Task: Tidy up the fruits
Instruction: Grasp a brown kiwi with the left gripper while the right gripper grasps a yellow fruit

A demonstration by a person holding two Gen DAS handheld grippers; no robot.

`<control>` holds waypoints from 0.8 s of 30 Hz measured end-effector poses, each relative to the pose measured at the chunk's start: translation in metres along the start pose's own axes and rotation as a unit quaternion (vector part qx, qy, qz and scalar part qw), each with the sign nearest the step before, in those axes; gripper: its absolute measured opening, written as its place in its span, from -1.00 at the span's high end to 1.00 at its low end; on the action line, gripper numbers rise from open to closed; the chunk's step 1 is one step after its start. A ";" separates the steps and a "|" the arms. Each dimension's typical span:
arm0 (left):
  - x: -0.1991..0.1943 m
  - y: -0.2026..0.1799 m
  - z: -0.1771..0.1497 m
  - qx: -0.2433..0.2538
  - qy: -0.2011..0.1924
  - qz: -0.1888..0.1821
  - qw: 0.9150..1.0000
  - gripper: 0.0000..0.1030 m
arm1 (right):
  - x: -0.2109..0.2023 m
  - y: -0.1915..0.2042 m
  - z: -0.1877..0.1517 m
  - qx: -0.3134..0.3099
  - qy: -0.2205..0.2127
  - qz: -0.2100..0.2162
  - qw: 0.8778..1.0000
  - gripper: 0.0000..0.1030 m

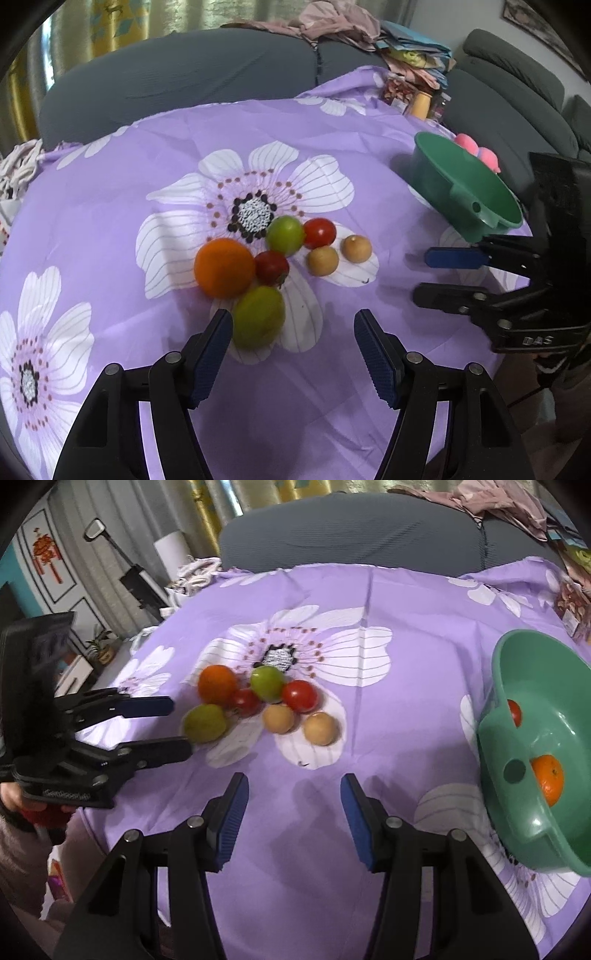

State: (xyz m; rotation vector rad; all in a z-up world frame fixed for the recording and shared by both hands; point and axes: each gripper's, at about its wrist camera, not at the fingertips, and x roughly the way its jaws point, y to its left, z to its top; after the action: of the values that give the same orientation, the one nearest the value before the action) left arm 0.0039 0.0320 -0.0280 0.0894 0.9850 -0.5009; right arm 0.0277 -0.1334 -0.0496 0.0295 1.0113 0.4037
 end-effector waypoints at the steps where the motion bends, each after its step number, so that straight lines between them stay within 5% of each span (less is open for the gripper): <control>1: 0.001 0.000 0.001 0.000 0.001 0.001 1.000 -0.35 | 0.002 -0.001 0.002 0.003 0.002 0.000 1.000 -0.03; 17: 0.022 -0.022 0.019 0.034 0.013 -0.036 0.999 -0.29 | 0.016 -0.012 0.024 -0.003 0.011 -0.019 1.000 0.14; 19: 0.031 -0.029 0.024 0.048 0.022 -0.037 0.998 -0.13 | 0.024 -0.013 0.029 -0.002 0.019 -0.022 1.000 0.17; 24: 0.050 -0.033 0.030 0.068 0.042 -0.028 0.996 -0.10 | 0.038 -0.018 0.035 0.006 0.036 -0.015 0.999 0.26</control>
State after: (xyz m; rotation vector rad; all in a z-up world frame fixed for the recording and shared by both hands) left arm 0.0345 -0.0245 -0.0469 0.2058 1.0371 -0.6196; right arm 0.0803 -0.1314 -0.0658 0.0105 1.0850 0.3734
